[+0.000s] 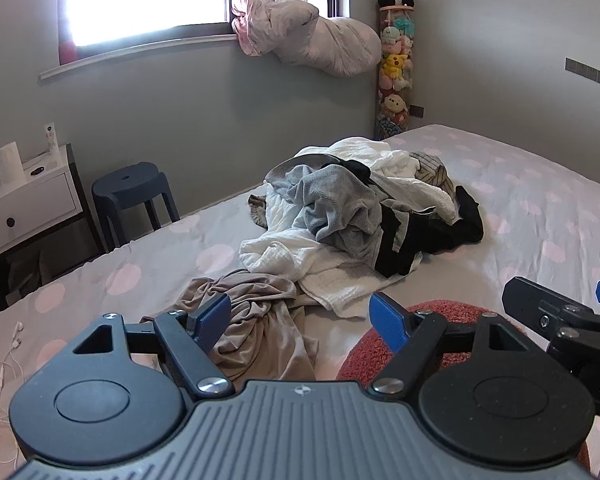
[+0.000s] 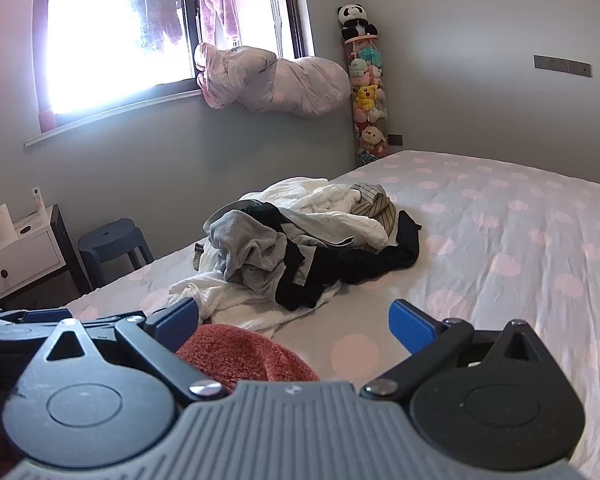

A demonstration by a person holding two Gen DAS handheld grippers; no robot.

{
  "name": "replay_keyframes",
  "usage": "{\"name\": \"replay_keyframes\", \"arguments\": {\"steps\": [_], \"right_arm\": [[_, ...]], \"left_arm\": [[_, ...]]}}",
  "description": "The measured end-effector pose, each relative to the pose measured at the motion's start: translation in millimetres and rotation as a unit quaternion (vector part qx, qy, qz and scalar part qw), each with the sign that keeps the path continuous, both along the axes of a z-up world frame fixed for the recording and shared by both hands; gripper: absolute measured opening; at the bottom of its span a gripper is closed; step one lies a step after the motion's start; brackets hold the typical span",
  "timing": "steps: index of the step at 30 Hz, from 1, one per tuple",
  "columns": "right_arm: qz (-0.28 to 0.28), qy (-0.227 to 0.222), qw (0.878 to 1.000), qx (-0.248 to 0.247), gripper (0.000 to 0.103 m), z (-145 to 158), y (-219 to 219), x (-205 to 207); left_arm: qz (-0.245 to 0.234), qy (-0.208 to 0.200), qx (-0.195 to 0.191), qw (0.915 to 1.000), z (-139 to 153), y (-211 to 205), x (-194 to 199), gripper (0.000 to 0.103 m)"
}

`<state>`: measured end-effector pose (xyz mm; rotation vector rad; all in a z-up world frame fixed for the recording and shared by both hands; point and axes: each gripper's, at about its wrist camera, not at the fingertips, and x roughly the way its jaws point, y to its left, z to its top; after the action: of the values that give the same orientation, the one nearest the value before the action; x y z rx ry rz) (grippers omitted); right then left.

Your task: Fold clothes

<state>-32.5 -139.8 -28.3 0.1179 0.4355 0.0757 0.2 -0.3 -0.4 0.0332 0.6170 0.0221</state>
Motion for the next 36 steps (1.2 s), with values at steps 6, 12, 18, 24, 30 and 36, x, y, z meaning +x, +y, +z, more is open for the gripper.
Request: {"name": "replay_keyframes", "arguments": {"steps": [6, 12, 18, 24, 30, 36], "right_arm": [[-0.002, -0.006, 1.000, -0.010, 0.102, -2, 0, -3], [-0.004, 0.008, 1.000, -0.006, 0.102, -4, -3, 4], [-0.006, 0.011, 1.000, -0.012, 0.102, -7, 0, 5], [-0.009, 0.014, 1.000, -0.009, 0.102, -8, -3, 3], [-0.012, 0.016, 1.000, -0.007, 0.102, -9, -2, 3], [-0.013, 0.018, 1.000, -0.006, 0.102, -10, -2, 3]], "left_arm": [[0.002, 0.015, -0.003, 0.9999, -4, -1, 2, 0.076], [0.005, 0.015, -0.006, 0.9999, -5, -2, 3, 0.076], [0.007, 0.014, 0.001, 0.9999, -7, -5, 3, 0.076], [0.007, 0.012, 0.001, 0.9999, -8, -6, 1, 0.076], [0.007, 0.012, 0.003, 0.9999, -7, -6, 2, 0.076], [0.008, 0.013, 0.004, 0.9999, -7, -6, 2, 0.076]]}}
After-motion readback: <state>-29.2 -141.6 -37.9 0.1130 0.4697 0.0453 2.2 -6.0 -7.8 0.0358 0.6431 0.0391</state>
